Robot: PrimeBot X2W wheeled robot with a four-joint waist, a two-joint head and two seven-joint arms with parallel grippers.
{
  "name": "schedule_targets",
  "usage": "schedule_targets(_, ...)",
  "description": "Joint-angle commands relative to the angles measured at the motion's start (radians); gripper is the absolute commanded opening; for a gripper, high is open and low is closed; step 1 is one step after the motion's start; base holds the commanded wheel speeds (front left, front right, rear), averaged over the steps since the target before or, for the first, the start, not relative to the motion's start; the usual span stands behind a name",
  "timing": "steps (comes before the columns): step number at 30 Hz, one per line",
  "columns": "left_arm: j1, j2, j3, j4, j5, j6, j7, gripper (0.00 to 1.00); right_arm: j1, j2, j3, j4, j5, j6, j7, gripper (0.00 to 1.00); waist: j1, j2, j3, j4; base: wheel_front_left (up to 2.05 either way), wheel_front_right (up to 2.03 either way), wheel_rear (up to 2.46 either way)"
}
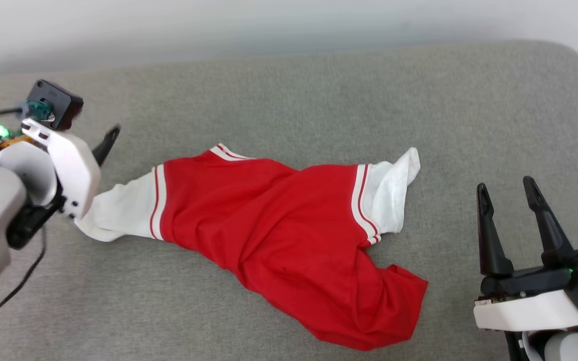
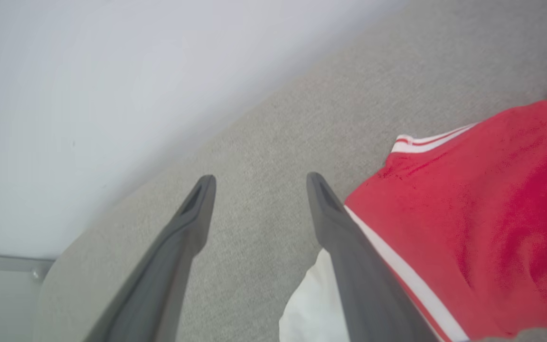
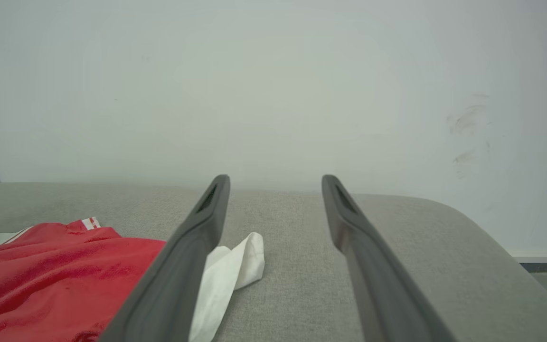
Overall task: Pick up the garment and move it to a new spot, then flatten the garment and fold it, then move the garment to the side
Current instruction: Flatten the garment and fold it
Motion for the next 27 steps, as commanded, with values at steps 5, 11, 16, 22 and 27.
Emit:
schedule_targets(5,0.091,-0.041,0.054,-0.047,0.092,0.174,-0.351,1.00,-0.077,-0.046,-0.018,-0.012,-0.069,-0.001,-0.002,1.00,0.0000,0.0000,-0.073,0.048,0.00,0.00,0.00)
schedule_targets(11,0.184,-0.071,0.129,-0.128,0.101,0.328,-0.444,1.00,-0.173,-0.142,0.014,0.003,-0.083,-0.001,-0.002,1.00,0.0000,0.0000,-0.086,0.074,0.00,0.00,0.00)
schedule_targets(16,0.338,-0.105,0.296,-0.267,0.168,0.475,-0.450,1.00,-0.288,-0.278,0.144,0.052,-0.040,-0.001,0.127,1.00,0.0000,0.0000,-0.089,0.087,0.00,0.00,0.00)
schedule_targets(22,0.567,-0.166,0.527,-0.386,0.298,0.571,-0.450,1.00,-0.428,-0.469,0.366,0.089,0.121,-0.001,0.412,1.00,0.0000,0.0000,-0.084,0.102,0.00,0.00,0.00)
schedule_targets(27,0.728,-0.258,0.708,-0.455,0.397,0.587,-0.450,1.00,-0.539,-0.619,0.583,0.083,0.297,-0.001,0.662,1.00,0.0000,0.0000,-0.070,0.117,0.00,0.00,0.00)
